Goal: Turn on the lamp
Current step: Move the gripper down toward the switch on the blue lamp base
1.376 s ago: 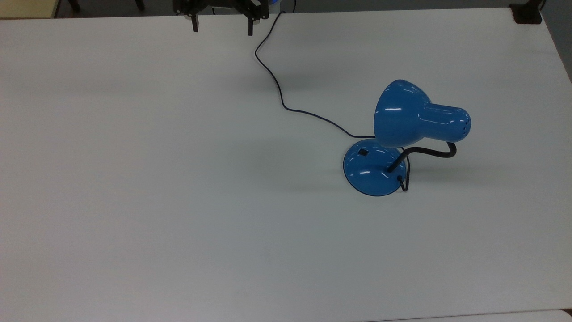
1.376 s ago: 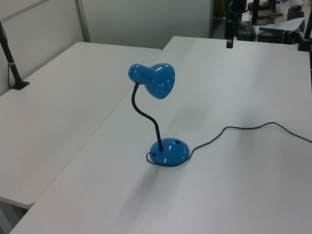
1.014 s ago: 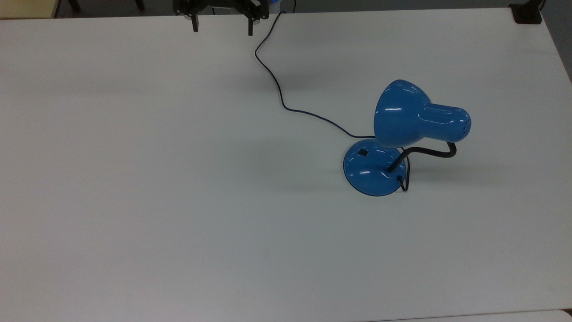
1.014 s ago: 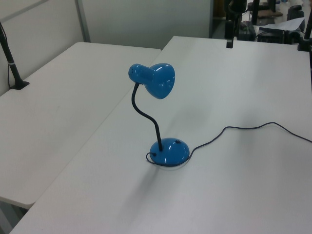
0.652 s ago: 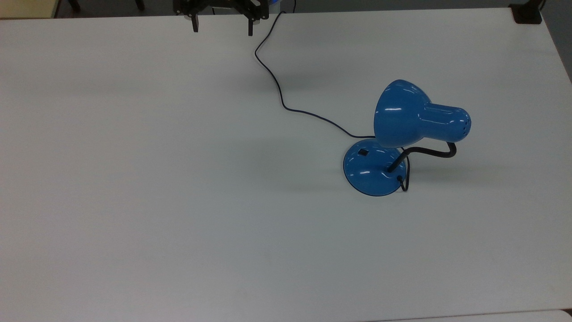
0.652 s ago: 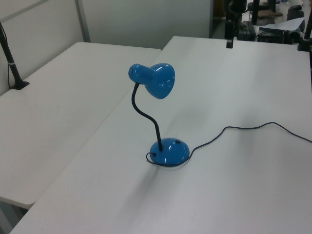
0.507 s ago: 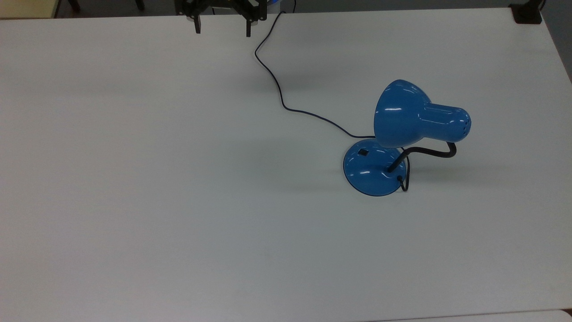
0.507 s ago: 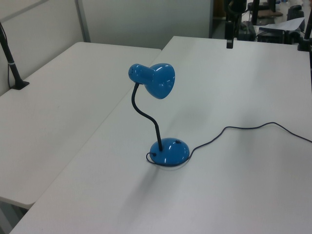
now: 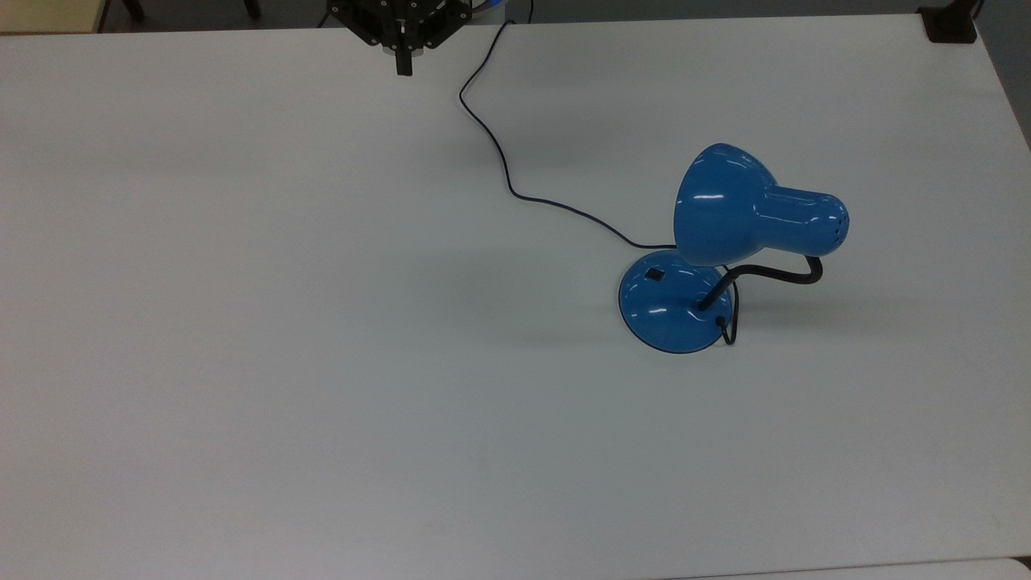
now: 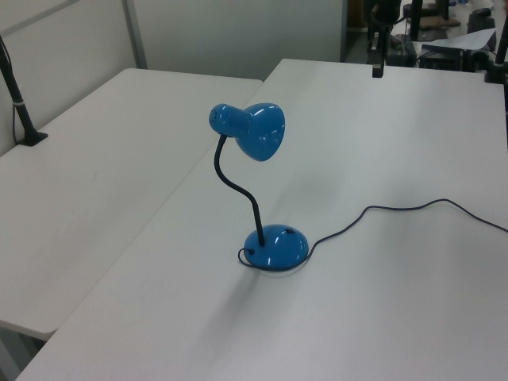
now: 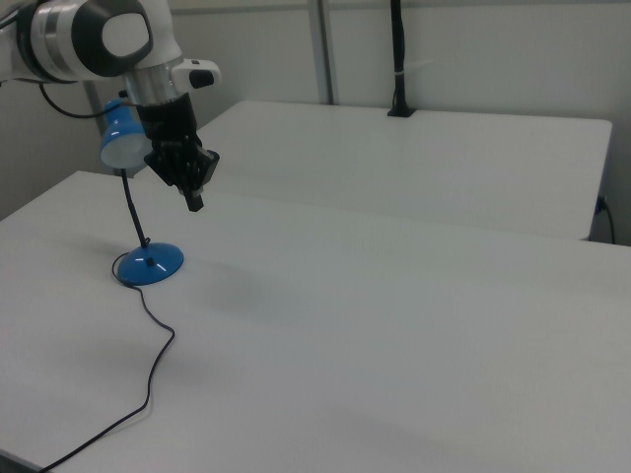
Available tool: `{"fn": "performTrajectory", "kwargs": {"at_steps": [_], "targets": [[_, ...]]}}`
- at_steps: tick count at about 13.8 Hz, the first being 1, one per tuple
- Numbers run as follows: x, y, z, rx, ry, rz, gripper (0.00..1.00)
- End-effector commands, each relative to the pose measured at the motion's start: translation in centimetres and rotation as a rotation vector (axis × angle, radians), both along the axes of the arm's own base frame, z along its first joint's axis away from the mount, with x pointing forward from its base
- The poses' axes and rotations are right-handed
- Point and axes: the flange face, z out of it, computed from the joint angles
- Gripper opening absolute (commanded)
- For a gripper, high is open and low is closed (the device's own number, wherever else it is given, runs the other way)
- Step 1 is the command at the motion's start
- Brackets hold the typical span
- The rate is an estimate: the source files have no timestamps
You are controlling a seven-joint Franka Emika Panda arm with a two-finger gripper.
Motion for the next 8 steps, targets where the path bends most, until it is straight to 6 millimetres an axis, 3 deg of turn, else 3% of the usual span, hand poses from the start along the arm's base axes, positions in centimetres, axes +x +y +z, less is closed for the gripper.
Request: {"fn": "performTrajectory", "kwargs": {"at_steps": [1, 3, 6, 8], "targets": [[0.2, 0.7, -0.6, 0.007, 0.012, 0.124, 0.00], [0.6, 1.6, -2.1, 0.012, -0.005, 0.190, 0.00], [1.2, 5.6, -6.2, 0.018, -0.050, 0.269, 0.00], [2.0, 9.6, -9.5, 0.022, -0.041, 0.339, 0.00]]}}
